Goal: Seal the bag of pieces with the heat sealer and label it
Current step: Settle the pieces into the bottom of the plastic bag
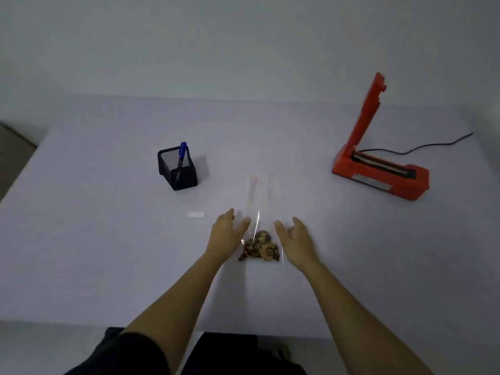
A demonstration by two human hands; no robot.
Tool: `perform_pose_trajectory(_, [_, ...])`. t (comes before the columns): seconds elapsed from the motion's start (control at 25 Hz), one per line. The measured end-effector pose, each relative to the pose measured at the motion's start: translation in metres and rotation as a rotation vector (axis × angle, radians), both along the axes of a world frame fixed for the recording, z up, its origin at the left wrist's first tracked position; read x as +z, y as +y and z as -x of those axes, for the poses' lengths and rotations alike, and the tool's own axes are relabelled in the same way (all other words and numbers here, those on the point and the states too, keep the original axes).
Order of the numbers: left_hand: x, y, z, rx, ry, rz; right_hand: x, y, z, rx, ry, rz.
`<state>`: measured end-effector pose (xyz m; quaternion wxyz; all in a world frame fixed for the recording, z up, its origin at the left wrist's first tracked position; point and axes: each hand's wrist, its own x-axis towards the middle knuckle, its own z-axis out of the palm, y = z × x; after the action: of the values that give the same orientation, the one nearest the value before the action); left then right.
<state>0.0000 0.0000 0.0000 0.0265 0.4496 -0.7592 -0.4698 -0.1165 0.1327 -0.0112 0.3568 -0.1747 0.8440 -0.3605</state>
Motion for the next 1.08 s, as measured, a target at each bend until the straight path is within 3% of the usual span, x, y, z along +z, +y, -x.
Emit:
perform_pose_trajectory(0.16, [-0.011,-0.001,0.003,0.115,0.044,-0.187,-0.012,-0.007,0.002,-0.080,-0.137,0.029])
perform_pose_trajectory(0.52, [-0.030,-0.020,0.008,0.005,0.032,-0.341,-0.027,-0.014,0.014,-0.073,-0.197,0.078])
perform_pose_trajectory(0.68, [-0.027,-0.026,0.004,-0.033,0.124,-0.481,-0.029,-0.009,0.017,-0.073,-0.284,0.167])
perform_pose_trajectory(0.92, [-0.024,-0.031,0.004,-0.105,0.164,-0.439,-0.029,-0.006,0.016,-0.067,-0.375,0.255])
perform_pose_trajectory(1.08, [-0.025,-0.031,0.003,-0.150,0.168,-0.454,-0.027,-0.011,0.011,-0.053,-0.317,0.272])
